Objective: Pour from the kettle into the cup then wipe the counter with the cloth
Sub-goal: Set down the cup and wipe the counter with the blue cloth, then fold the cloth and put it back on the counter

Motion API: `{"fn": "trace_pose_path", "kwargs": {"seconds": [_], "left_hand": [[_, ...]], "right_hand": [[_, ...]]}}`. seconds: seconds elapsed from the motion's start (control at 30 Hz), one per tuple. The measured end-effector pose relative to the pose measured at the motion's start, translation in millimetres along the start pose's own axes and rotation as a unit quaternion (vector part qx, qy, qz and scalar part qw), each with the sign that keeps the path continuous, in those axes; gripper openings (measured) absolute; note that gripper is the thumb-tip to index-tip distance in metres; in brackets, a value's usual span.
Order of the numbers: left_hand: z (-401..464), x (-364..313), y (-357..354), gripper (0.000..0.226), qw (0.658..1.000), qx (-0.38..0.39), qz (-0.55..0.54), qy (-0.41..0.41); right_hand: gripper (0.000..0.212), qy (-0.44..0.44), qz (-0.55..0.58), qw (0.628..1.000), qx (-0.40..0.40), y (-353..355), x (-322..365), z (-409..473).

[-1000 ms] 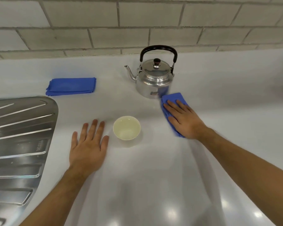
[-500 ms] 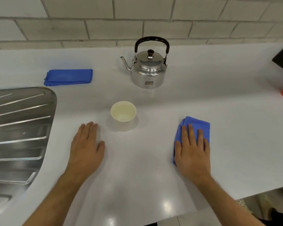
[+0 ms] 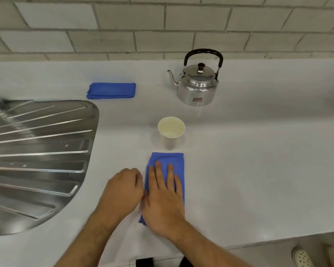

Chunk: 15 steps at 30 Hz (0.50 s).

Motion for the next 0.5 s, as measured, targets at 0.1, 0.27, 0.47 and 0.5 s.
{"fn": "trace_pose_path", "kwargs": {"seconds": [0.1,0.27,0.47,0.5], "left_hand": [[-3,6,2,0.024,0.999,0.025,-0.003,0.03],[-23,-17,-27,0.033,0.986,0.158,0.008,0.054],[-24,5,-14,0.029,0.988,0.121,0.018,0.094],[-24,13,-8,0.027,0.989,0.1,0.016,0.106]], "right_hand": [[0.048,0.047,0.168,0.984,0.047,21,-5,14],[0.04,0.041,0.189,0.98,-0.045,66,-27,37],[0.082,0.129,-0.122,0.984,0.031,39,-2,52],[0.084,0.129,-0.129,0.983,0.023,38,4,53]]}}
Point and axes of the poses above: each hand's wrist, its own z-axis towards the middle knuckle, its own y-axis out of the back of the hand, x = y × z, the point moved 6 cm from there along z, towards the middle knuckle, and after that the axes turned 3 degrees about -z, right-handed, at the moved point
